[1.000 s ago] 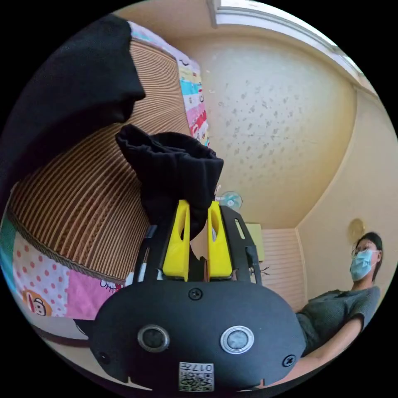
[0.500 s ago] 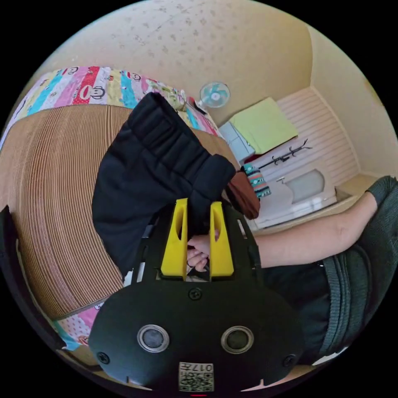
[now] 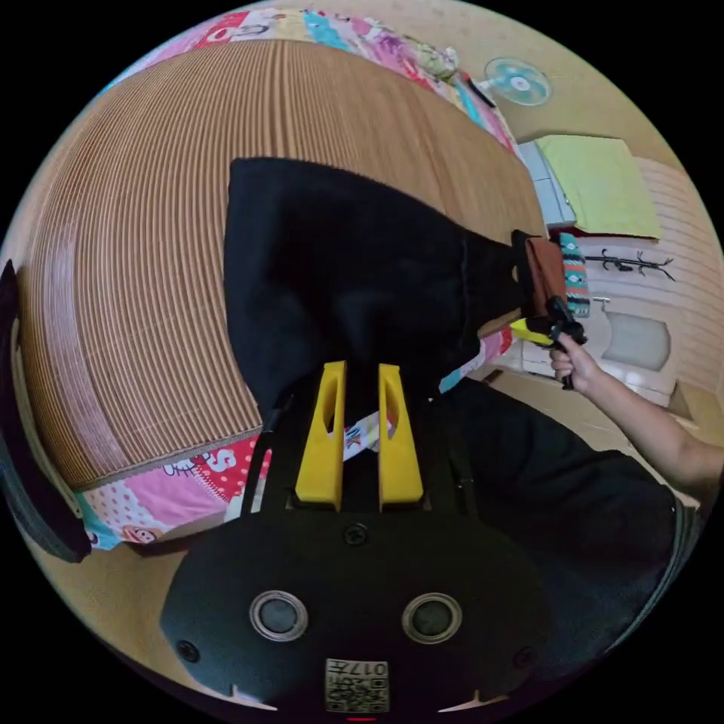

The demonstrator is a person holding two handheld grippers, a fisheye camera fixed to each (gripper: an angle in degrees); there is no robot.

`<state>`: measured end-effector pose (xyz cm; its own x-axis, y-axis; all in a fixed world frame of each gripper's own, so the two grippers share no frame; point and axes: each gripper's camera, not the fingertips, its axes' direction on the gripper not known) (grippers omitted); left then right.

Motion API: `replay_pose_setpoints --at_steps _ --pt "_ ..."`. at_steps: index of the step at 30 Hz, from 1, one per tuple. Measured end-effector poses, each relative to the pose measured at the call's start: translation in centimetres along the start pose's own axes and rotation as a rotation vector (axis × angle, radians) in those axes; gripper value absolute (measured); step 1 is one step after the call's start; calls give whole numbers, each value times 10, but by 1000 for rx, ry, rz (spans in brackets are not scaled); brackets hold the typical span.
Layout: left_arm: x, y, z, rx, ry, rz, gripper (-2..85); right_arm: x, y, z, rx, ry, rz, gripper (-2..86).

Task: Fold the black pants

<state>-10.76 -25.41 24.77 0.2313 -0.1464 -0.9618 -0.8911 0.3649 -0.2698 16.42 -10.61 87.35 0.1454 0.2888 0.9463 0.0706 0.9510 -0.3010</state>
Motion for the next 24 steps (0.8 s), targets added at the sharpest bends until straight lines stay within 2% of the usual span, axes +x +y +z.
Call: replay_pose_setpoints --at_steps 2,3,6,9,11,13,14,16,18,20,21,24 --pt "-18 -3 7 6 102 -36 16 -10 -8 21 6 -38 -57 71" --pt "-27 0 1 71 161 -67 21 -16 -13 38 9 -29 -69 115" --pt "-43 18 -23 290 231 -121 67 -30 -26 80 9 57 -87 188" --pt "-67 31 -35 435 236 -190 103 -42 -35 118 -13 225 -76 200" --pt "-88 26 -25 424 246 -224 144 -50 -41 137 -48 270 -85 183" --pt "-116 15 5 356 275 -245 189 -73 -45 160 -136 340 -173 99" --pt "-122 12 14 328 286 -250 192 -84 -43 163 -134 396 -226 89" --pt "-138 0 49 210 337 -224 183 -122 -30 178 -134 631 -406 71" --pt "-142 -7 76 137 450 -175 165 -128 -28 185 -132 732 -409 73" --pt "-152 -9 98 79 542 -212 149 -120 -32 183 -120 732 -322 82" --pt "-156 -8 104 77 561 -203 125 -118 -30 175 -65 662 -310 86" --pt "-164 0 101 188 693 -155 87 -125 -8 144 175 508 -305 80"
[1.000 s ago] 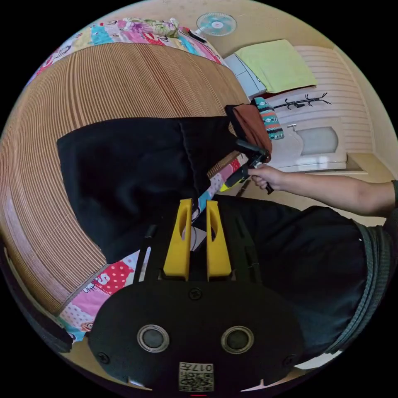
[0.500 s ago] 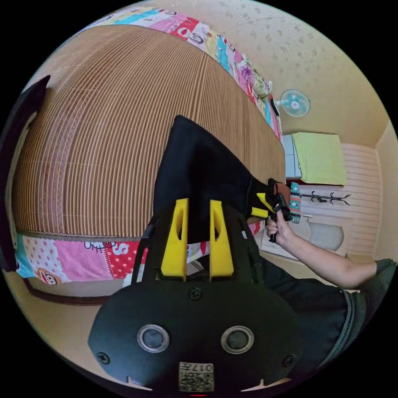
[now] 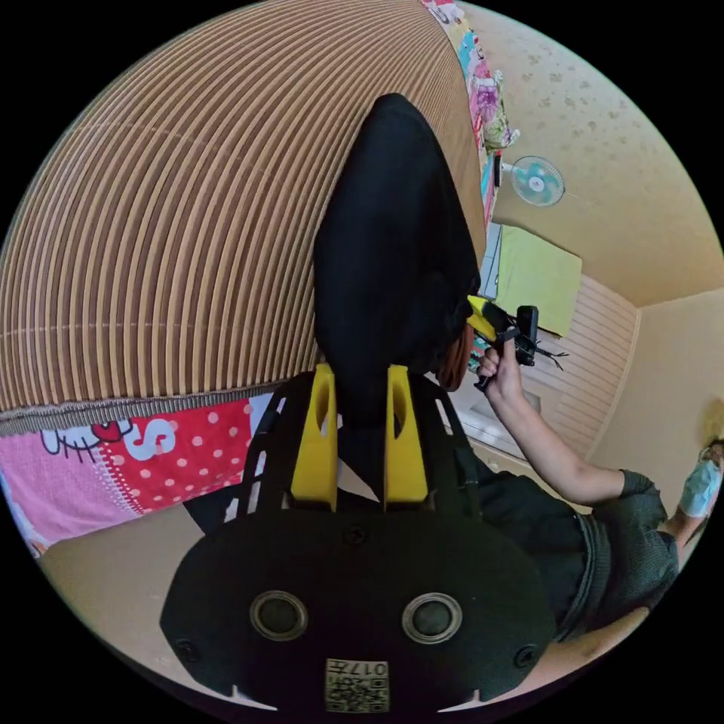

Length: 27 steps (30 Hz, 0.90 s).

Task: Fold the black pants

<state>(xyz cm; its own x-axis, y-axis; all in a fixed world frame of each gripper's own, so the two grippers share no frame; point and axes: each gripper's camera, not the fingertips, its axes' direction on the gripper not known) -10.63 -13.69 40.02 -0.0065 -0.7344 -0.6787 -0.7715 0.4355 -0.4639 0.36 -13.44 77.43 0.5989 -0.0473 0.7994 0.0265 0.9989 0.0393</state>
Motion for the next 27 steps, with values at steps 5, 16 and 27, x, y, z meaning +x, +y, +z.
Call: replay_pose_setpoints --at_steps 5,16,27 --pt "24 13 -20 52 206 200 58 -30 23 -25 113 80 -14 28" --pt "193 -14 58 -252 -84 801 -3 -89 -5 89 -473 114 -188 5" --pt "236 -43 281 -553 -339 977 44 109 70 -20 240 -740 435 6"
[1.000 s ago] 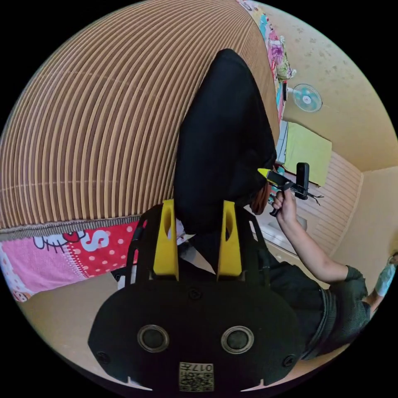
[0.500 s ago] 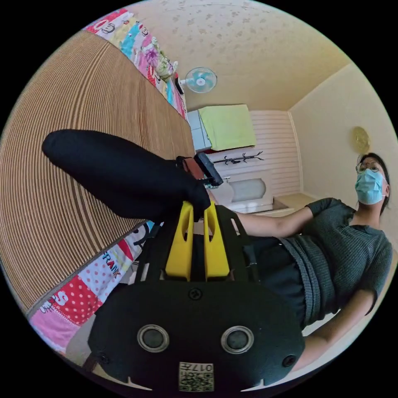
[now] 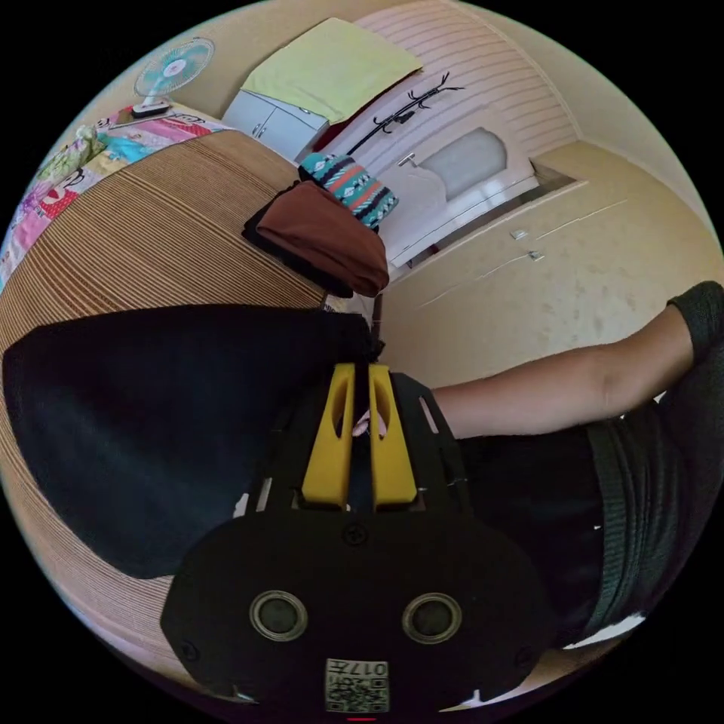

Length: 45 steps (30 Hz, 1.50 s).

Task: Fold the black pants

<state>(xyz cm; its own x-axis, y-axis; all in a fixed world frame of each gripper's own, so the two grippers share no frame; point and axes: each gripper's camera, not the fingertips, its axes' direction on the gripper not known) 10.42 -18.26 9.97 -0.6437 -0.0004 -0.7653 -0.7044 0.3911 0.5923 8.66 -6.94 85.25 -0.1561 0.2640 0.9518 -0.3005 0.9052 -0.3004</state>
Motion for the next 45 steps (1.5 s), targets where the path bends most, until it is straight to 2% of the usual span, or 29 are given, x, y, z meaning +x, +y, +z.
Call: replay_pose_setpoints --at_steps 1,3,6,11,14,16,20,22,23,25,27,30,32,36,39,42,45 --pt "-5 -5 11 -9 -7 -19 54 13 9 -36 132 0 66 5" --pt "-13 -2 19 3 -9 -44 56 25 26 -80 271 50 157 5" --pt "-40 25 19 51 -52 -154 61 29 44 -123 352 120 198 7" --pt "-120 108 -4 226 -95 -596 121 -4 25 -123 216 200 6 30" --pt "-164 151 -6 304 -30 -818 137 -39 -14 -98 104 302 -99 97" --pt "-189 170 4 298 36 -939 164 -68 -51 -75 53 419 -156 172" --pt "-214 199 31 365 231 -1144 213 -102 -102 -43 -17 583 -237 203" --pt "-224 214 49 426 308 -1237 225 -110 -127 -21 -124 688 -254 191" --pt "-225 217 53 432 306 -1254 226 -109 -132 -15 -172 693 -250 185" --pt "-232 222 63 463 309 -1282 228 -108 -140 7 -381 742 -262 109" --pt "-237 223 68 512 333 -1271 226 -127 -126 10 -435 770 -400 78" --pt "-244 225 70 507 295 -1267 221 -156 -85 -12 -421 663 -572 61" --pt "-247 225 68 459 231 -1258 217 -150 -63 -30 -428 654 -563 55" --pt "-256 224 58 416 149 -1181 217 -98 -45 -60 -449 877 -373 43" --pt "-267 226 43 452 129 -1119 219 -99 -48 -87 -362 717 -410 61" --pt "-286 229 29 464 106 -1062 227 -98 -72 -103 -285 582 -405 132" --pt "-315 225 39 369 233 -973 227 -80 -105 -99 -331 482 -364 186"
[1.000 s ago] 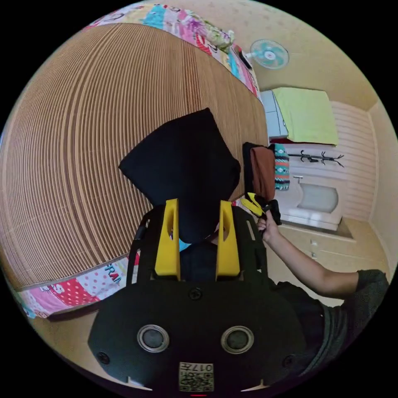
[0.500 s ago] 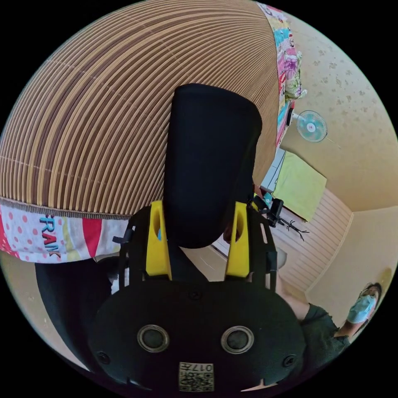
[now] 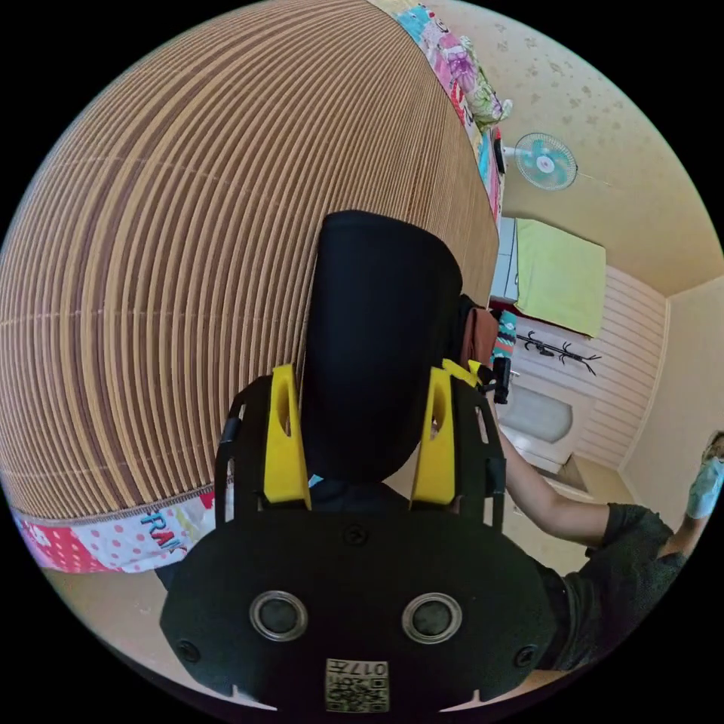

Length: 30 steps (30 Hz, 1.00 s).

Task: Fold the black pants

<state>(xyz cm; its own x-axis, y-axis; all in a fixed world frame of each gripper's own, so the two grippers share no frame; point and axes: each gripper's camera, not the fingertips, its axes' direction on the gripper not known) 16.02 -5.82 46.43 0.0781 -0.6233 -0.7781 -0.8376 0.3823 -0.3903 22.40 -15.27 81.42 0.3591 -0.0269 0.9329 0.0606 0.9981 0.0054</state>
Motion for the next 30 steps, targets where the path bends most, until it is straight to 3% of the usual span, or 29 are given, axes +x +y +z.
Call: replay_pose_setpoints --at_steps 6,12,16,19,22,30 --pt "-31 -18 19 -197 150 -7 173 28 -31 42 -216 -236 -109 177" --pt "-26 -9 -19 -285 227 148 82 23 -28 62 -295 -248 -141 138" --pt "16 13 -66 -392 211 348 76 37 5 94 -405 -545 -102 83" --pt "60 30 -90 -455 220 456 76 46 37 103 -345 -805 -87 76" --pt "115 39 -96 -509 216 563 76 43 61 91 -266 -943 -132 73" --pt "310 49 -20 -713 316 926 74 45 130 -59 166 -1017 -329 72"
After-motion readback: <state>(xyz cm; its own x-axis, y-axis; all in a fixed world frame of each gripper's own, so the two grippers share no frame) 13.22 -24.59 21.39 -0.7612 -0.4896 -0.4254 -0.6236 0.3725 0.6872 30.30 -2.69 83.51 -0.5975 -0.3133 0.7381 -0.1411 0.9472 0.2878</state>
